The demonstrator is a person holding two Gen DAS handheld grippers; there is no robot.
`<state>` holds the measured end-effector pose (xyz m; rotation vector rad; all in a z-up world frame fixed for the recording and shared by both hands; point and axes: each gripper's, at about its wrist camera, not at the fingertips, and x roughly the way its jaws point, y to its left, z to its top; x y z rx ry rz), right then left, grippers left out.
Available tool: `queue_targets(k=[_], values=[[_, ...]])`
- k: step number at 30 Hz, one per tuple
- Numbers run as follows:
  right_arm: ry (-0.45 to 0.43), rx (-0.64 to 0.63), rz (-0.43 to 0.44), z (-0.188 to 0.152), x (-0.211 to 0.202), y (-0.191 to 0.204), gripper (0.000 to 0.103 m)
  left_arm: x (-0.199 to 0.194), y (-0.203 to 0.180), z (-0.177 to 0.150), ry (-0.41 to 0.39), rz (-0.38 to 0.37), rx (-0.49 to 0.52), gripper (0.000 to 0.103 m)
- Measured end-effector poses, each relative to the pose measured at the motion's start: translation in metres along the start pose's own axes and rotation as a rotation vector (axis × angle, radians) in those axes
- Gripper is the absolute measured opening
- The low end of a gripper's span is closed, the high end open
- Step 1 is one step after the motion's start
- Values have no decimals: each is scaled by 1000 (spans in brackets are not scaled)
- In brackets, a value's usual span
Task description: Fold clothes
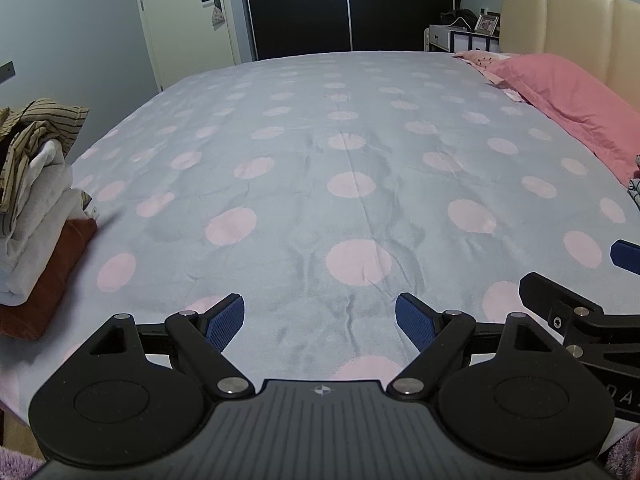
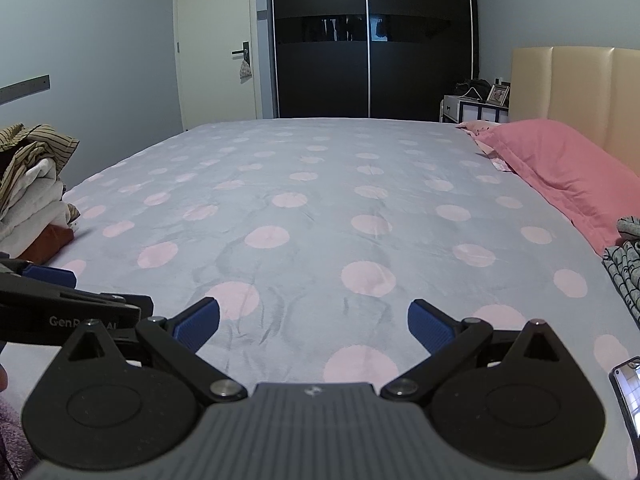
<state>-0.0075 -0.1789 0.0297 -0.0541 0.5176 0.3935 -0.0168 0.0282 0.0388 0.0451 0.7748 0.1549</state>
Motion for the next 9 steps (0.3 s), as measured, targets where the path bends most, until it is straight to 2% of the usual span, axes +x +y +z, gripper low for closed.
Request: queue_targets(k=[9], values=[[7, 9, 4, 1, 1, -1, 101, 1, -3, 0, -4, -2, 3, 83]])
